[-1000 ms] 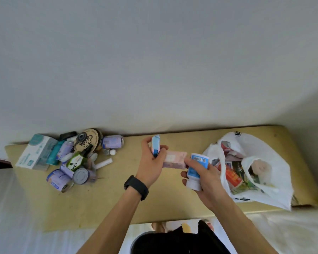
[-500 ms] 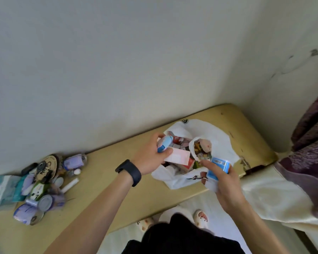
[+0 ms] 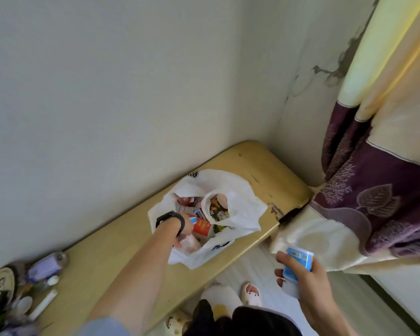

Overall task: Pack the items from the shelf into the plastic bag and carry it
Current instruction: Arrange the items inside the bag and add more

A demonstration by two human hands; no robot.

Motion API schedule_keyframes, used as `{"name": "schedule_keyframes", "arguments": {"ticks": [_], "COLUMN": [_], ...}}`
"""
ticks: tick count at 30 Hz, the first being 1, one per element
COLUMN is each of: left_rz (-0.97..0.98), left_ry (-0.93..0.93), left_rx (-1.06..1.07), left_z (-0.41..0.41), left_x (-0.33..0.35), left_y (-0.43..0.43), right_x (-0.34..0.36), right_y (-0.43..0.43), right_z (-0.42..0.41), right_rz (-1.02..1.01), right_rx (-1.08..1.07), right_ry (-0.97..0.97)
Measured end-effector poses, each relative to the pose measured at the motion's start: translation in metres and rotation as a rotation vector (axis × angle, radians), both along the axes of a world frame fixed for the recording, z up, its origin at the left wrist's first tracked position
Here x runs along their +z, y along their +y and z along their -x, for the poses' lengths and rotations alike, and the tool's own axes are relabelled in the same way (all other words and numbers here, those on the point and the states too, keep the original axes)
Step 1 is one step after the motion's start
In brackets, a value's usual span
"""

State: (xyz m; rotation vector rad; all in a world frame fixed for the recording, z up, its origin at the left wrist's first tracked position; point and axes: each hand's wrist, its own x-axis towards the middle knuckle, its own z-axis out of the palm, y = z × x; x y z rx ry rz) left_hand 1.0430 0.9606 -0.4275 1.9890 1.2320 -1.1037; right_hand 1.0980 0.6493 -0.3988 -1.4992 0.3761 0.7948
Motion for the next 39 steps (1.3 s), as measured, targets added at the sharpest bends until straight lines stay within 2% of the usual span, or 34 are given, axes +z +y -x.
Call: {"name": "schedule_keyframes", "arguments": {"ticks": [1,3,5,7,9,11,13,15,18,21,23,27,29,31,32,33,35,37,39], "left_rz": [0.017,-0.074,-0.293,-0.583,-0.703,-0.567,-0.353,-0.259,-0.256,-0.123,-0.068,-0.041,-0.075,-0.115,-0.142,-0.181,-0.284,-0.413,-0.511], "left_ry": [-0.068,-0.309,-0.485,-0.522,-0.393,-0.244,-0.262,-0.413,-0.652,-0.879,-0.947,-0.898,-0.828,-0.661,-0.57,-0.501,-0.425,-0.387,-0.369], "left_rx": [0.05,0.049,-0.133,-0.421,-0.428,-0.139,0.11,0.267,0.43,0.555,0.583,0.47,0.378,0.198,0.119,0.067,0.025,-0.042,-0.086], "left_z": [0.004,0.01,0.02,0.034,0.051,0.072,0.091,0.105,0.112,0.105,0.1,0.098,0.098,0.098,0.098,0.099,0.1,0.098,0.094], "left_x": [-0.01,-0.016,-0.007,0.006,0.018,0.021,0.021,0.021,0.033,0.048,0.051,0.048,0.045,0.042,0.039,0.036,0.028,0.018,0.012], "left_y": [0.002,0.005,0.004,0.001,0.001,0.003,0.005,0.002,-0.002,-0.008,-0.011,-0.018,-0.02,-0.023,-0.026,-0.028,-0.029,-0.023,-0.013], "right_x": [0.0,0.0,0.001,0.001,-0.002,-0.006,-0.012,-0.021,-0.036,-0.051,-0.059,-0.069,-0.068,-0.063,-0.063,-0.06,-0.056,-0.039,-0.024], "right_y": [0.0,0.005,0.015,0.029,0.049,0.073,0.101,0.129,0.17,0.205,0.216,0.208,0.199,0.189,0.185,0.18,0.169,0.163,0.157], "right_z": [0.002,0.005,0.008,0.011,0.012,0.013,0.015,0.012,0.002,-0.012,-0.024,-0.054,-0.068,-0.079,-0.085,-0.09,-0.103,-0.115,-0.128], "right_rz": [0.013,0.031,0.033,0.035,0.029,0.034,0.025,-0.005,0.007,0.131,0.299,0.809,0.92,0.957,0.97,0.986,1.002,0.964,1.035], "right_rx": [0.004,0.032,0.092,0.195,0.338,0.469,0.583,0.693,0.821,0.904,1.036,1.47,1.588,1.569,1.544,1.517,1.386,1.261,1.2], "right_ry": [0.007,0.02,0.039,0.059,0.089,0.116,0.142,0.158,0.127,-0.016,-0.174,-0.658,-0.654,-0.481,-0.455,-0.53,-0.799,-0.93,-0.993]}}
